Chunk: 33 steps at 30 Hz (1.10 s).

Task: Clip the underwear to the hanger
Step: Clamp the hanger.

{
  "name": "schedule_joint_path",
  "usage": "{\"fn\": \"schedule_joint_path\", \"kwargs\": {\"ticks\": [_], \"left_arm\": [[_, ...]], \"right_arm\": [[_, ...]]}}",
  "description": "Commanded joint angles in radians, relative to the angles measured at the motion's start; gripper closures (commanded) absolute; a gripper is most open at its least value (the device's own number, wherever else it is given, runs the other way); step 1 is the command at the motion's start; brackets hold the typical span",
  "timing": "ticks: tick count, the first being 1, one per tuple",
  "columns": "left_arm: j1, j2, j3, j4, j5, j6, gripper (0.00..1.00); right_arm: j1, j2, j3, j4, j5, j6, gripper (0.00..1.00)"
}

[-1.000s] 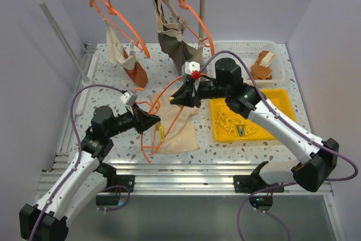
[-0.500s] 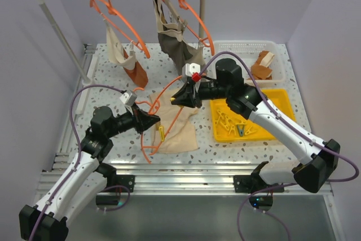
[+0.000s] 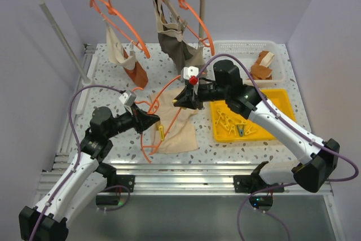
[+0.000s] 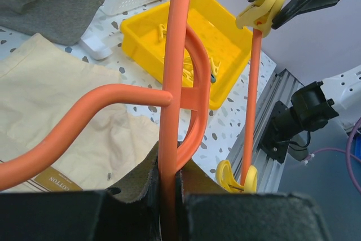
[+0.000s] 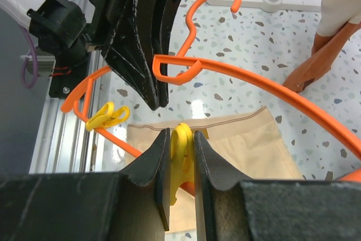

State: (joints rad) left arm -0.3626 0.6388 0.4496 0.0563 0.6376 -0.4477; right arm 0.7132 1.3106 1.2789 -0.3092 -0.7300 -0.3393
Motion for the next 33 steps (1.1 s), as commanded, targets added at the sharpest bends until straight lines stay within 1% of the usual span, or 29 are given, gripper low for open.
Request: {"fn": "schedule_joint_path", "kwargs": {"ticks": [1,4,5,7,8,10,11,12,13,21,24,27,32,33], "left_arm": [[-0.004,-0.014,0.026,0.022,-0.003,0.023,1.0],[-0.004,-0.013,0.026,0.023,-0.001,0.023,1.0],[-0.004,-0.013,0.024,0.025,-0.001,0.021,1.0],[-0.004,-0.011,0.024,0.025,0.0,0.021,1.0],[-0.004,-0.013,0.023,0.028,0.0,0.023,1.0],[-0.004,-0.011,0.02,0.031,0.002,0.021,1.0],[-0.004,-0.011,0.02,0.033,0.002,0.02,1.0],[-0.004,-0.01,0.02,0.033,0.002,0.02,1.0],[-0.004,-0.01,0.02,0.034,0.004,0.018,1.0],[-0.003,0.001,0.015,0.047,0.005,0.02,1.0],[-0.004,0.002,0.014,0.05,0.005,0.02,1.0],[-0.004,0.002,0.012,0.048,-0.001,0.02,1.0],[-0.004,-0.004,0.011,0.034,-0.041,0.024,1.0],[-0.004,-0.005,0.011,0.03,-0.067,0.024,1.0]], "right_arm": [[0.002,0.001,0.022,-0.048,0.041,-0.041,0.98],[0.003,-0.01,0.019,-0.05,0.047,-0.041,0.98],[0.003,-0.013,0.02,-0.05,0.049,-0.038,0.95],[0.003,-0.013,0.02,-0.05,0.05,-0.037,0.87],[0.003,-0.014,0.019,-0.047,0.055,-0.035,0.76],[0.002,-0.019,0.013,-0.039,0.069,-0.029,0.59],[0.003,-0.019,0.011,-0.039,0.073,-0.027,0.45],[0.002,-0.025,0.008,-0.038,0.078,-0.026,0.4],[0.003,-0.028,0.007,-0.031,0.081,-0.024,0.29],[0.002,-0.045,-0.015,-0.008,0.101,-0.01,0.27],[0.003,-0.068,-0.042,0.048,0.119,0.029,0.27],[0.003,-0.12,-0.09,0.157,0.144,0.077,0.26],[0.003,-0.247,-0.173,0.275,0.271,0.193,0.26],[0.003,-0.267,-0.22,0.329,0.288,0.241,0.25]]}}
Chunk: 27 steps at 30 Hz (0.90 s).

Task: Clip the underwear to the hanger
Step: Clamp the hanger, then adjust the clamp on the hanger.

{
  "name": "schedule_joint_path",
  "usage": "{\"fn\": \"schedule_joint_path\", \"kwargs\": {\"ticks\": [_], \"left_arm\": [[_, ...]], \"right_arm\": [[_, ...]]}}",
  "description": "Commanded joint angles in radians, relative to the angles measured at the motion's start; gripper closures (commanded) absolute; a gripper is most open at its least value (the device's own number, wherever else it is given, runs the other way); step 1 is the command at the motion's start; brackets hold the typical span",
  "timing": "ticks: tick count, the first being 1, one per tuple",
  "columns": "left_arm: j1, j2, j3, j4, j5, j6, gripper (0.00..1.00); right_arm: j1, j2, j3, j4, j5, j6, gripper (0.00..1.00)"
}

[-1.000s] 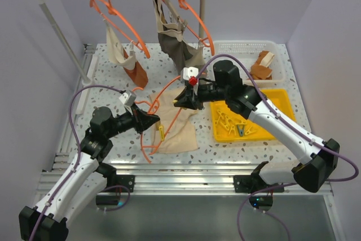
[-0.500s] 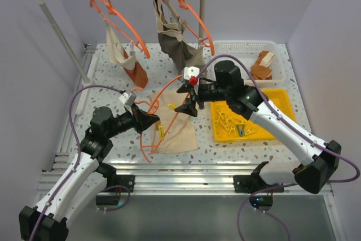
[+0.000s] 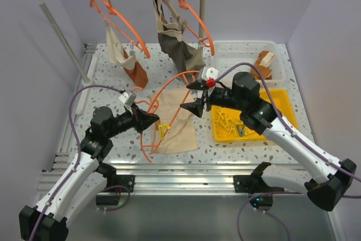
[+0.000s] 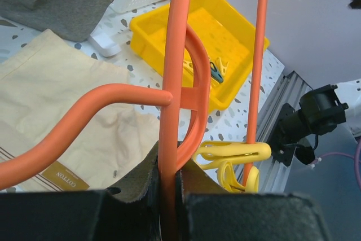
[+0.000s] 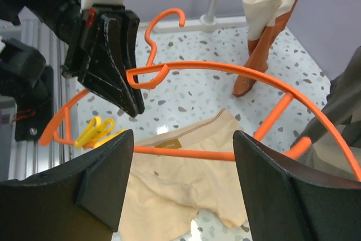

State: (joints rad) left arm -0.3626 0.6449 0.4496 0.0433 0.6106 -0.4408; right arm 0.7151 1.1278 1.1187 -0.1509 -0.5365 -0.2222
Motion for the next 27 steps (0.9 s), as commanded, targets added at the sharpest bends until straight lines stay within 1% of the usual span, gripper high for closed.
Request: {"fn": "schedule_joint_path", "kwargs": {"ticks": [1,5,6,7,9,10,11,12,13,17,19,20,21,22,26,27], "left_arm": [[-0.004,-0.016,0.011,0.033,-0.052,0.019,1.0],[-0.004,-0.037,-0.005,0.033,-0.115,0.002,1.0],[-0.004,-0.04,-0.011,0.043,-0.13,-0.006,1.0],[-0.004,-0.044,-0.018,0.064,-0.14,-0.013,1.0],[-0.004,-0.047,-0.043,0.093,-0.153,-0.041,1.0],[-0.004,-0.045,-0.049,0.119,-0.158,-0.047,1.0],[-0.004,-0.042,-0.054,0.13,-0.16,-0.059,1.0],[-0.004,-0.039,-0.061,0.139,-0.164,-0.062,1.0],[-0.004,-0.033,-0.063,0.147,-0.169,-0.062,1.0],[-0.004,-0.018,-0.075,0.159,-0.164,-0.058,1.0],[-0.004,-0.008,-0.075,0.149,-0.16,-0.047,1.0],[-0.004,0.001,-0.075,0.145,-0.161,-0.041,1.0],[-0.004,0.005,-0.075,0.145,-0.161,-0.038,1.0],[-0.004,0.013,-0.078,0.144,-0.163,-0.035,1.0],[-0.004,0.032,-0.077,0.139,-0.16,-0.021,1.0],[-0.004,0.035,-0.074,0.139,-0.157,-0.019,1.0]], "right_arm": [[0.0,-0.101,-0.088,0.203,0.101,0.157,0.25],[0.003,-0.18,-0.247,0.359,0.133,0.325,0.26],[0.007,-0.193,-0.32,0.438,0.13,0.375,0.26],[0.015,-0.198,-0.354,0.473,0.139,0.395,0.26],[0.072,-0.191,-0.431,0.537,0.18,0.414,0.26],[0.101,-0.188,-0.451,0.556,0.247,0.409,0.26],[0.157,-0.178,-0.47,0.579,0.272,0.406,0.27],[0.182,-0.169,-0.497,0.623,0.292,0.408,0.27],[0.223,-0.146,-0.503,0.635,0.315,0.412,0.27],[0.286,-0.097,-0.511,0.703,0.411,0.393,0.28],[0.293,-0.089,-0.502,0.717,0.428,0.38,0.3],[0.294,-0.086,-0.496,0.718,0.432,0.374,0.32],[0.294,-0.085,-0.479,0.717,0.449,0.365,0.38],[0.294,-0.082,-0.47,0.708,0.452,0.36,0.41],[0.294,-0.011,-0.389,0.637,0.464,0.346,0.52],[0.294,0.028,-0.363,0.616,0.475,0.345,0.56]]}}
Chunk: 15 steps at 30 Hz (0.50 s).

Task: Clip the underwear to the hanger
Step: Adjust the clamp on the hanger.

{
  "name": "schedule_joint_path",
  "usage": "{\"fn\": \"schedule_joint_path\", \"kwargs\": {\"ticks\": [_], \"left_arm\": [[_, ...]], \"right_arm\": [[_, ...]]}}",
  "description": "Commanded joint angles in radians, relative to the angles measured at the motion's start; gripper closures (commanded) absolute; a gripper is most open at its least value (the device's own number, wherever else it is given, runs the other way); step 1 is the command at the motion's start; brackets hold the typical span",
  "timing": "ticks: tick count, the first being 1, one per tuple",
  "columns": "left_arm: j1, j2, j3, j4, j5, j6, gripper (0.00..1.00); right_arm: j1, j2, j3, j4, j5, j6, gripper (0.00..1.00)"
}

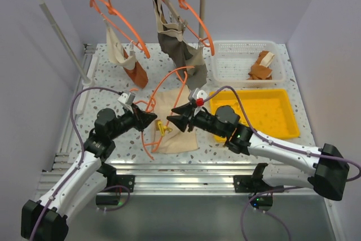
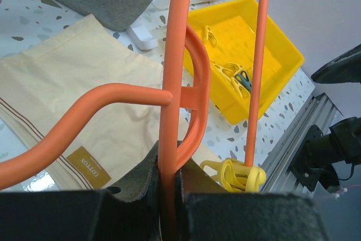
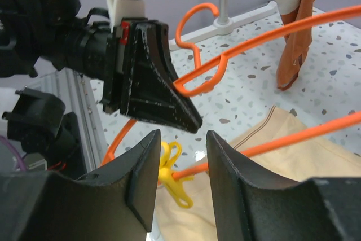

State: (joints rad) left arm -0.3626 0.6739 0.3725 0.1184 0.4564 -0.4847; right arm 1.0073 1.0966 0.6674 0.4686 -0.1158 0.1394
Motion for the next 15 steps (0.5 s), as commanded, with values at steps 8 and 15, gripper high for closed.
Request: {"fn": "schedule_joint_path", "kwargs": {"ticks": [8,15], "left_arm": [[-0.006,0.003,0.011,0.021,-0.036,0.058,1.0],[-0.006,0.003,0.008,0.017,-0.033,0.063,1.0]], "right_arm": [[0.004,0.174,0.178,-0.085,0.021,-0.004,0.59],[0.002,0.198,0.221,-0.205,-0.087,0.0,0.38]]}}
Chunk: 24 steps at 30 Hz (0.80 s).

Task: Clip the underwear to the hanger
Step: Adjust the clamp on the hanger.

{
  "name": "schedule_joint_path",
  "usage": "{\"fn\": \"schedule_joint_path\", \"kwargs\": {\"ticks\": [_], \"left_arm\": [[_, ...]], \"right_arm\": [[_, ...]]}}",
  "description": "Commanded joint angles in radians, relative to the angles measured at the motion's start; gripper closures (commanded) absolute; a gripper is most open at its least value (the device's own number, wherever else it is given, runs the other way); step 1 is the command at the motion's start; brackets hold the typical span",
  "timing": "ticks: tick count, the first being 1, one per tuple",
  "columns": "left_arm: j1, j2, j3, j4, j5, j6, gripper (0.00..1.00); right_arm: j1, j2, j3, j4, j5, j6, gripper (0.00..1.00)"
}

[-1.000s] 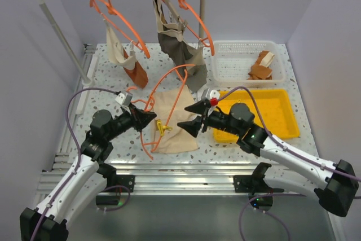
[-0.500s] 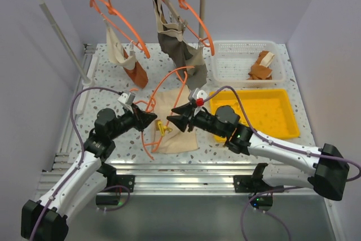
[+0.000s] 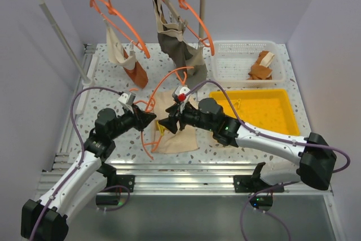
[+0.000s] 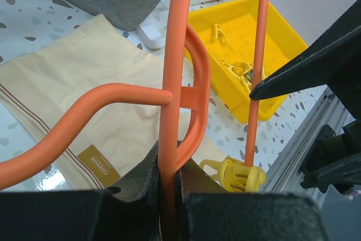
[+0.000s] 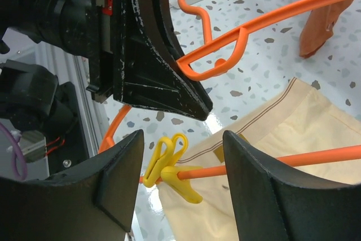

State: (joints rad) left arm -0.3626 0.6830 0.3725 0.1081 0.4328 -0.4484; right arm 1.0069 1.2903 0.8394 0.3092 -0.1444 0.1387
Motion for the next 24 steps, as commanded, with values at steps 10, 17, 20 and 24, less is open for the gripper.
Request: {"fn": "schedule_joint_path", "kwargs": {"ticks": [10,17,20,24], "left_arm": [[-0.006,-0.042,-0.01,0.021,-0.08,0.014,1.0],[-0.006,-0.073,-0.034,0.061,-0.092,-0.026,1.0],[-0.006,-0.062,-0.026,0.056,-0.085,-0.023,1.0],[-0.006,-0.037,-0.029,0.065,-0.072,-0.023,1.0]], "right_arm": [[0.012,-0.196,-0.178,0.076,0.112,0.073,0.38],[0.012,-0.238,-0.33,0.28,0.147,0.2,0.37],[0.012,-0.146,-0.333,0.35,0.103,0.22,0.39],[0.012,-0.065,-0.342,0.464,0.068,0.252,0.41]]}}
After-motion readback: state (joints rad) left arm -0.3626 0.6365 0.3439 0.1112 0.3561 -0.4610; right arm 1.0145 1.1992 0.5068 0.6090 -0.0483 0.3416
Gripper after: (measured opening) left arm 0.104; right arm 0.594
